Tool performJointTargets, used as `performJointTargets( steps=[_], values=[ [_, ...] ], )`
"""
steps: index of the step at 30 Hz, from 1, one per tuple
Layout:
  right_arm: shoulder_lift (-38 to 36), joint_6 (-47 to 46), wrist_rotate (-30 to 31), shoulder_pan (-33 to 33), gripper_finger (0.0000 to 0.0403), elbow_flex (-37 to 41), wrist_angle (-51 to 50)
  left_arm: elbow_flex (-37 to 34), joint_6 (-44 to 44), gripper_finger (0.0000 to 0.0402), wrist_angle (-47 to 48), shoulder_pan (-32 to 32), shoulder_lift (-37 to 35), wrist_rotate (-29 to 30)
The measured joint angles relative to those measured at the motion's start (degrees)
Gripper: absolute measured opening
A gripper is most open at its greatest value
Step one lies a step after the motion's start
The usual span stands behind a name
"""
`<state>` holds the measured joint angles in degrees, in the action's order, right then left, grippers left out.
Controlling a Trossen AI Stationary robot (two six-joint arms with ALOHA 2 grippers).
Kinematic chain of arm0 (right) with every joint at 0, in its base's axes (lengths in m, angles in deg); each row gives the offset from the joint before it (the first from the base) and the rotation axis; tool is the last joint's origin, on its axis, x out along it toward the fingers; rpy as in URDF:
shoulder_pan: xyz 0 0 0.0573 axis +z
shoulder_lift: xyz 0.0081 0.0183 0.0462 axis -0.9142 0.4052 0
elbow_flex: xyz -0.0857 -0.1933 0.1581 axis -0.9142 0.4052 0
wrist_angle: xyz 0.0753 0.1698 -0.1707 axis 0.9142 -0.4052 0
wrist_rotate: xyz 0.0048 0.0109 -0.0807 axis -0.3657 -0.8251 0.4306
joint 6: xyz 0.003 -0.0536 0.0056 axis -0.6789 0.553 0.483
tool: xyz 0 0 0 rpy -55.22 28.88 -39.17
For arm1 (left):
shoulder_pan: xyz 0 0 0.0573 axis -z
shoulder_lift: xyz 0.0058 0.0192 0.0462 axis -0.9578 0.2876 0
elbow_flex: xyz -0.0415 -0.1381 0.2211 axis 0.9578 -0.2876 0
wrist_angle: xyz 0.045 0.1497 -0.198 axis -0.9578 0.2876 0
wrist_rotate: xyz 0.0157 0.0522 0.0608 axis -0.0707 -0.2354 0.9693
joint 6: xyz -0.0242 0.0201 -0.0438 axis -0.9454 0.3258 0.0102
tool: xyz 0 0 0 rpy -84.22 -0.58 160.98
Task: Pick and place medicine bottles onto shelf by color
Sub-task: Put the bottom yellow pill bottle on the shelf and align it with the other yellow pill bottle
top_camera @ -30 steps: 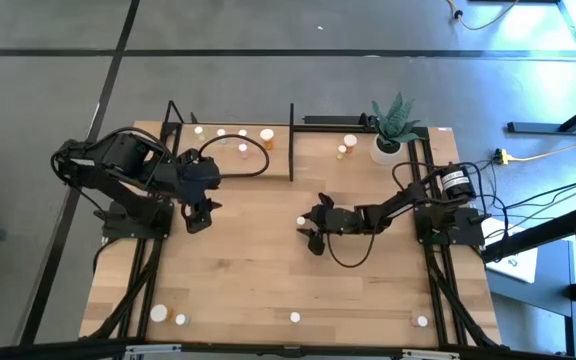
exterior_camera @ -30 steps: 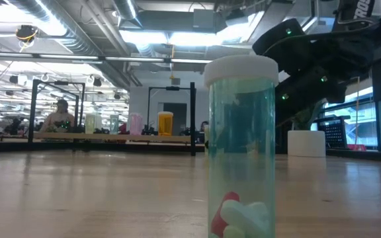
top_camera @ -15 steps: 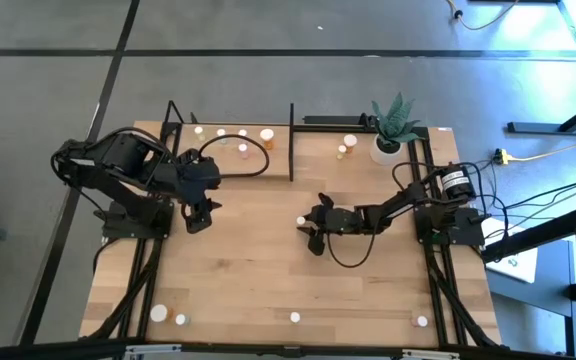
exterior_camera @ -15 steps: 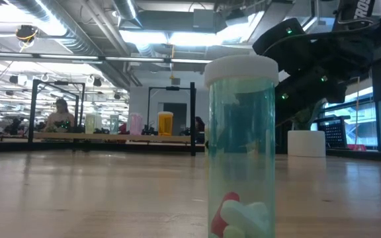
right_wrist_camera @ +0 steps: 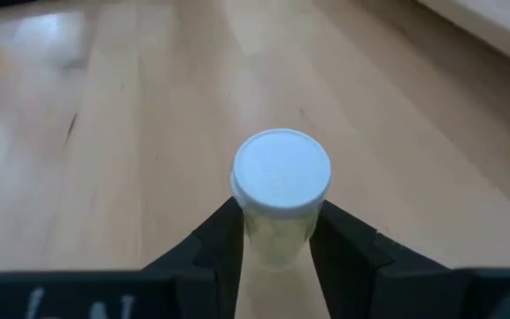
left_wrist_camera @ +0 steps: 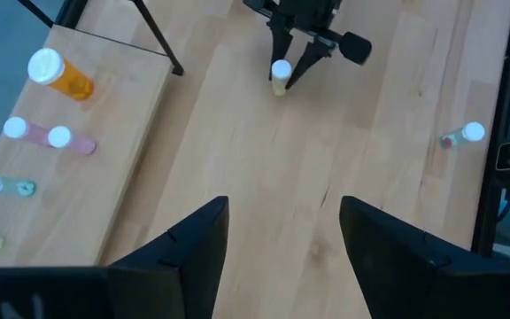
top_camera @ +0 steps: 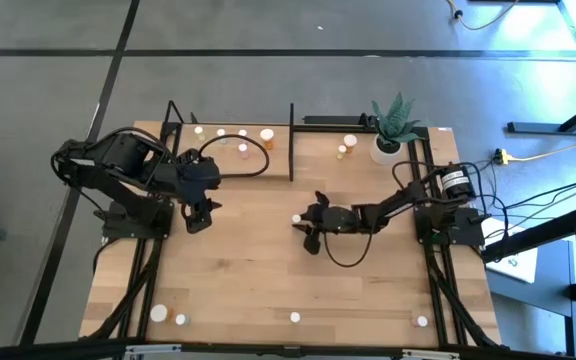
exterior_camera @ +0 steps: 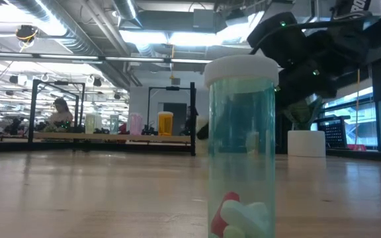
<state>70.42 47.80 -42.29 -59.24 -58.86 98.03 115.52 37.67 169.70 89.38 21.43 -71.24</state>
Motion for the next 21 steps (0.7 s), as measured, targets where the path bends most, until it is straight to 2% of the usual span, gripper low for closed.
performJointTargets(
  steps=[3,7,17,21],
  values=[
    [0.0,0.4,-0.2,-0.8,0.0121,-1.1,-0.3,0.0,0.0,0.0209,0.0,0.0,0.0,0.1],
    [0.0,0.3,-4.9,-2.5,0.012,-4.6,-3.8,0.0,0.1,0.0209,0.0,0.0,0.0,3.5],
    [0.0,11.4,-9.7,-5.7,0.012,-23.8,-36.2,0.0,5.8,0.0209,-0.1,0.0,0.0,3.8],
    [0.0,15.3,-11.1,-7.1,0.012,-31.0,-45.7,0.0,6.0,0.0209,-0.1,0.0,0.0,3.7]
  ],
)
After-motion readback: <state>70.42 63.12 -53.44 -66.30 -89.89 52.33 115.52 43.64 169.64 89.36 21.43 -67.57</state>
